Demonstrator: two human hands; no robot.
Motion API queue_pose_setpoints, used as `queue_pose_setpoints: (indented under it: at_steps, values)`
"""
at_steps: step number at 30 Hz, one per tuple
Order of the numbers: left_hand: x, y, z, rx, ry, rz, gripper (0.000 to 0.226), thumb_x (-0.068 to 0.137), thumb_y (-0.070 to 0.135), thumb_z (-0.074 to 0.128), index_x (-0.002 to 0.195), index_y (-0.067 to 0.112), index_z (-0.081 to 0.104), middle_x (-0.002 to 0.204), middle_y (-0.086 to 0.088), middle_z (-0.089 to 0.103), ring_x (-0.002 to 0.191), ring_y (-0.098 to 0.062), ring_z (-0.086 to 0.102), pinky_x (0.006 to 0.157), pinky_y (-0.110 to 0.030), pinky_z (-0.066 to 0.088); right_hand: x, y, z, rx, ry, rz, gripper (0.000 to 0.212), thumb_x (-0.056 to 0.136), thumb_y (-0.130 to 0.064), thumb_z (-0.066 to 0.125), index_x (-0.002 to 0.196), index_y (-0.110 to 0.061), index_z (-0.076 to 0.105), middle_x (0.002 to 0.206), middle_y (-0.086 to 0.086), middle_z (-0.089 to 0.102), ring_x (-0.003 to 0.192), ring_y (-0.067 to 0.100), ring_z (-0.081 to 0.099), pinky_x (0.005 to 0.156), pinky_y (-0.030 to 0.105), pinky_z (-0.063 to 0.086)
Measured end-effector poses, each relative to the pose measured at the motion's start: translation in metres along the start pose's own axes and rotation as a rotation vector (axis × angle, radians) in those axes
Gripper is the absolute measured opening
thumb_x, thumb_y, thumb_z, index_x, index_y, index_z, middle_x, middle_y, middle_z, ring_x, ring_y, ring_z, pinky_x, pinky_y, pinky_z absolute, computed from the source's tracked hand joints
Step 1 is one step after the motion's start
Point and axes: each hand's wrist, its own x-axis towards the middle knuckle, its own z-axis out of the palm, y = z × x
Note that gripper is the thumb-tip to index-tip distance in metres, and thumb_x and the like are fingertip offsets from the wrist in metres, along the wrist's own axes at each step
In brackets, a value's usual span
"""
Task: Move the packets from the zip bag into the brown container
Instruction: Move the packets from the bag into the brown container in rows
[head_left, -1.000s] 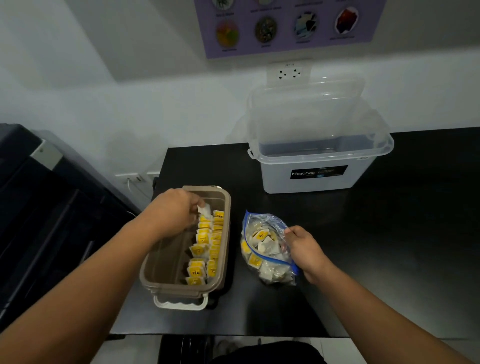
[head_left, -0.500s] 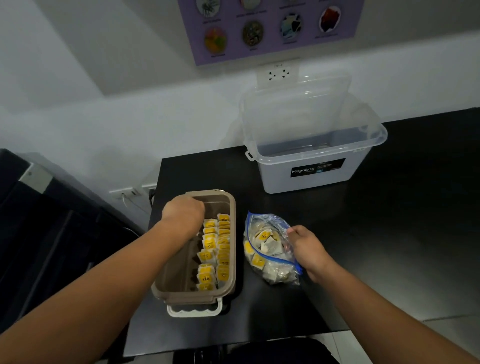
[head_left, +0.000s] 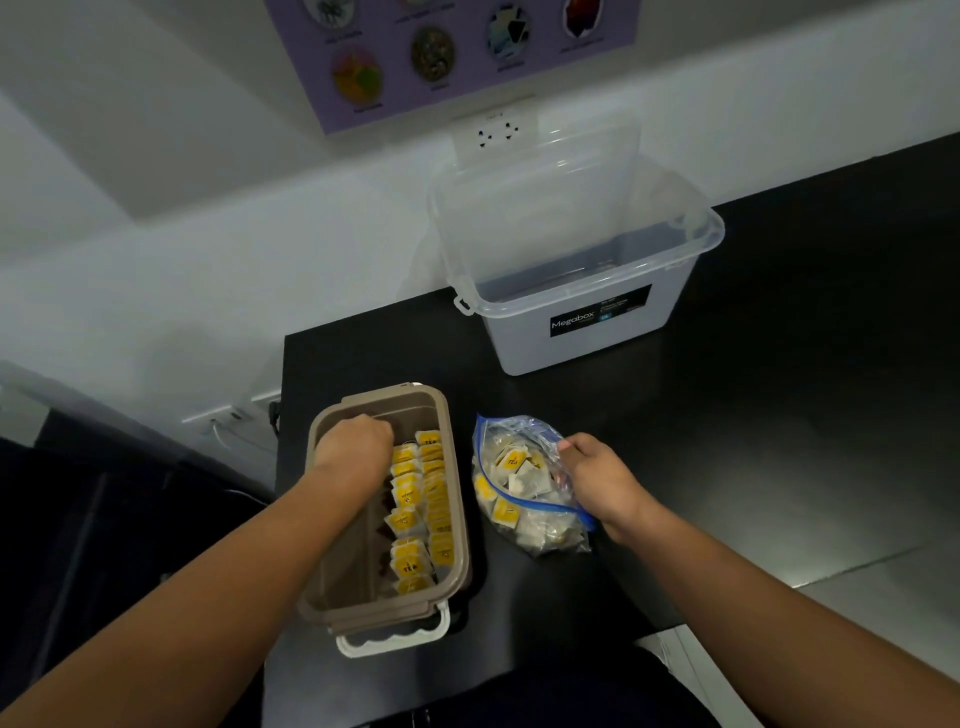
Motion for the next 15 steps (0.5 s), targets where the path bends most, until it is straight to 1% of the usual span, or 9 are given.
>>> queue_pose_setpoints:
  at_steps: [4,8,11,13,15]
  values:
    - [0.002,-0.002,0.001,-0.024,-0.006,0.019,0.021,0.098,0.011,0.056,0.114,0.013,0.069,0.111,-0.007,0.071,0.101,-0.021,0.07,0.092,-0.033,0.056,-0.002,0.001,0.0,-0.005,0.006,-0.001,0.025,0.108,-0.04,0.044,0.107,-0.025,0.064,0.108,0.01,0.071,0.104,0.029,0.069,0.098,0.054,0.056]
    - [0.004,-0.003,-0.003,-0.055,-0.039,-0.005,0.021,0.097,0.013,0.057,0.115,0.011,0.068,0.113,-0.009,0.071,0.103,-0.023,0.069,0.093,-0.033,0.053,-0.002,0.003,-0.001,0.007,-0.004,-0.003,0.025,0.107,-0.041,0.045,0.105,-0.025,0.065,0.108,0.011,0.072,0.105,0.03,0.07,0.099,0.055,0.056]
    - [0.002,-0.004,-0.01,-0.05,-0.06,-0.026,0.021,0.097,0.015,0.059,0.115,0.01,0.068,0.114,-0.011,0.07,0.106,-0.025,0.067,0.094,-0.034,0.051,-0.003,0.001,-0.001,-0.015,-0.004,-0.011,0.024,0.109,-0.038,0.045,0.106,-0.024,0.064,0.109,0.01,0.071,0.104,0.027,0.069,0.098,0.051,0.056]
    - [0.0,-0.007,-0.015,-0.086,-0.014,-0.046,0.019,0.097,0.015,0.058,0.111,0.009,0.07,0.107,-0.011,0.071,0.097,-0.025,0.068,0.085,-0.033,0.053,-0.003,0.0,-0.001,-0.034,-0.004,-0.019,0.023,0.109,-0.038,0.045,0.106,-0.023,0.064,0.109,0.009,0.07,0.103,0.025,0.068,0.096,0.048,0.057]
    - [-0.005,-0.008,-0.026,-0.149,-0.001,-0.071,0.018,0.097,0.02,0.06,0.106,0.012,0.073,0.097,-0.006,0.07,0.084,-0.021,0.065,0.075,-0.029,0.051,-0.003,0.0,-0.002,-0.051,-0.011,-0.03,0.023,0.109,-0.037,0.046,0.105,-0.023,0.063,0.108,0.008,0.069,0.101,0.024,0.067,0.092,0.045,0.057]
